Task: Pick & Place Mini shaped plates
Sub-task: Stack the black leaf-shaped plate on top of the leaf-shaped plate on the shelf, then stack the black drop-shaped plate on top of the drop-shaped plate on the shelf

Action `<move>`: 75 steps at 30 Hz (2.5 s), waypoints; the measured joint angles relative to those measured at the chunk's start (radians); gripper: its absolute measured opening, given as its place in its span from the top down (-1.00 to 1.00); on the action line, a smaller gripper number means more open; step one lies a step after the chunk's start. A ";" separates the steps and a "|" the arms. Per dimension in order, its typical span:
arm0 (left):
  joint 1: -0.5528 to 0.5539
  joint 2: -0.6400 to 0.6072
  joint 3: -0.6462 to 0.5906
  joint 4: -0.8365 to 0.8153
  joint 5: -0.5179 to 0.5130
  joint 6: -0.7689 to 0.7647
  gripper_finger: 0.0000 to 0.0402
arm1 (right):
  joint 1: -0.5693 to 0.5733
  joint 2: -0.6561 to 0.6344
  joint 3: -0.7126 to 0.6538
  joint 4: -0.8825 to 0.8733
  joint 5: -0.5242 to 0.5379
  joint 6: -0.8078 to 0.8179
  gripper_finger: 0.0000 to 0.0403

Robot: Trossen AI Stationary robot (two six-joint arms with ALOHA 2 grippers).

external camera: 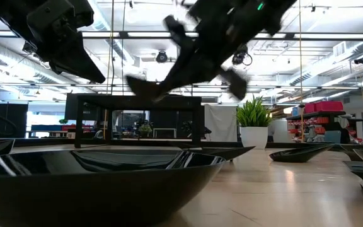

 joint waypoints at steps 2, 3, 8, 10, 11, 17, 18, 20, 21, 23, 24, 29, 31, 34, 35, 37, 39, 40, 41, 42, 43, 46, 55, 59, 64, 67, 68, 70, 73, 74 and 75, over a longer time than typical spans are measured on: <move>0.000 0.000 0.000 -0.002 -0.006 0.000 0.93 | 0.001 -0.075 0.000 -0.079 -0.032 0.063 0.99; 0.001 0.000 0.000 -0.003 -0.015 0.000 0.93 | 0.001 -0.112 0.000 -0.104 -0.044 0.094 0.99; 0.001 -0.001 0.000 0.003 -0.078 0.020 0.93 | -0.061 -0.267 0.010 -0.101 -0.045 0.185 0.99; 0.006 -0.001 0.000 0.003 -0.114 0.024 0.93 | -0.111 -0.282 0.051 -0.104 -0.001 0.216 0.99; 0.010 -0.001 0.000 0.004 -0.130 0.025 0.93 | -0.142 -0.280 0.081 -0.118 0.017 0.220 0.99; 0.063 -0.001 0.000 0.012 -0.168 0.075 0.93 | -0.341 -0.154 0.276 -0.241 0.022 0.153 1.00; 0.075 -0.001 0.000 0.011 -0.168 0.077 0.93 | -0.374 -0.126 0.304 -0.262 0.009 0.140 1.00; 0.098 -0.001 0.000 0.011 -0.163 0.078 0.93 | -0.429 -0.068 0.351 -0.285 -0.010 0.118 1.00; 0.107 -0.001 0.000 0.010 -0.155 0.088 0.93 | -0.452 -0.038 0.367 -0.297 -0.018 0.107 1.00; 0.123 -0.001 0.000 0.012 -0.137 0.097 0.93 | -0.492 0.011 0.386 -0.295 -0.040 0.087 1.00; 0.131 -0.001 0.000 0.012 -0.127 0.102 0.93 | -0.506 0.032 0.392 -0.304 -0.052 0.068 1.00; 0.154 -0.001 0.000 0.012 -0.105 0.113 0.93 | -0.549 0.077 0.396 -0.296 -0.053 0.029 1.00; 0.158 -0.001 0.000 0.017 -0.105 0.125 0.93 | -0.559 0.084 0.396 -0.299 -0.053 0.031 1.00; 0.170 -0.001 0.000 0.027 -0.107 0.147 0.93 | -0.570 0.084 0.396 -0.296 -0.056 0.049 0.99; 0.176 -0.001 0.000 0.033 -0.109 0.157 0.93 | -0.572 0.084 0.396 -0.297 -0.057 0.053 0.98; 0.186 -0.001 0.000 0.051 -0.111 0.182 0.93 | -0.572 0.084 0.394 -0.298 -0.062 0.055 0.94; 0.195 -0.001 0.000 0.072 -0.112 0.203 0.93 | -0.572 0.084 0.393 -0.303 -0.077 0.058 0.90; 0.198 -0.001 0.000 0.076 -0.112 0.208 0.93 | -0.572 0.084 0.393 -0.306 -0.086 0.062 0.87; 0.202 -0.001 0.000 0.078 -0.112 0.209 0.93 | -0.572 0.087 0.393 -0.305 -0.088 0.064 0.86; 0.205 -0.001 0.000 0.081 -0.111 0.209 0.93 | -0.572 0.090 0.393 -0.305 -0.087 0.064 0.84; 0.207 -0.001 0.000 0.081 -0.103 0.209 0.93 | -0.572 0.091 0.393 -0.308 -0.087 0.065 0.82; 0.209 -0.001 0.000 0.083 -0.090 0.211 0.93 | -0.572 0.091 0.392 -0.305 -0.087 0.080 0.78; 0.209 -0.001 0.000 0.096 -0.068 0.208 0.93 | -0.574 0.091 0.392 -0.293 -0.198 0.198 0.60; 0.208 -0.001 0.000 0.103 -0.045 0.207 0.93 | -0.573 0.091 0.392 -0.257 -0.240 0.293 0.55; 0.208 -0.001 0.000 0.103 -0.044 0.199 0.93 | -0.574 0.053 0.392 -0.203 -0.235 0.473 0.57; 0.207 -0.001 0.000 0.103 -0.044 0.199 0.93 | -0.560 -0.001 0.392 -0.192 -0.248 0.611 0.61; 0.207 -0.001 0.000 0.103 -0.044 0.199 0.93 | -0.552 -0.020 0.392 -0.199 -0.261 0.659 0.63; 0.207 -0.001 0.000 0.103 -0.044 0.200 0.93 | -0.534 -0.053 0.392 -0.237 -0.300 0.735 0.67; 0.207 -0.001 0.000 0.103 -0.044 0.200 0.93 | -0.494 -0.090 0.392 -0.307 -0.359 0.798 0.75; 0.207 -0.001 0.000 0.103 -0.044 0.200 0.93 | -0.476 -0.095 0.392 -0.338 -0.370 0.808 0.78; 0.207 -0.001 0.000 0.103 -0.044 0.200 0.93 | -0.456 -0.096 0.391 -0.368 -0.374 0.815 0.80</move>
